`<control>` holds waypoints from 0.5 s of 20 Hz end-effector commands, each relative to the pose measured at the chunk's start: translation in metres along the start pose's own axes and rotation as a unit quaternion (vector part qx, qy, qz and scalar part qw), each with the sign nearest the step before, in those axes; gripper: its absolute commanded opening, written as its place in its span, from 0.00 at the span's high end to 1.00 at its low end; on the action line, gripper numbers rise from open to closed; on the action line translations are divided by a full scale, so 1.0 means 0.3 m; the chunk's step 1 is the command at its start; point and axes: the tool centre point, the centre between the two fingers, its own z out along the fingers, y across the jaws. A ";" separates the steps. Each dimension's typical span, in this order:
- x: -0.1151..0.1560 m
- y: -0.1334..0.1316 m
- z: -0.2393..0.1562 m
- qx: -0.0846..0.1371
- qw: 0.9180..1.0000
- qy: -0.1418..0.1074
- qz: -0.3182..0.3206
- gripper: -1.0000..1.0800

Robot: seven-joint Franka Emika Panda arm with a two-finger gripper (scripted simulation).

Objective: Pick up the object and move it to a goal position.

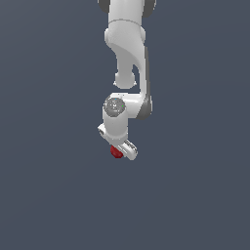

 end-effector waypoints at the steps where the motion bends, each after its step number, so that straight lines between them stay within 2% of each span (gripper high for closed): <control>1: 0.002 0.001 0.003 0.000 1.000 0.000 0.000 1.00; 10: 0.001 0.000 -0.001 0.000 1.000 0.000 0.000 1.00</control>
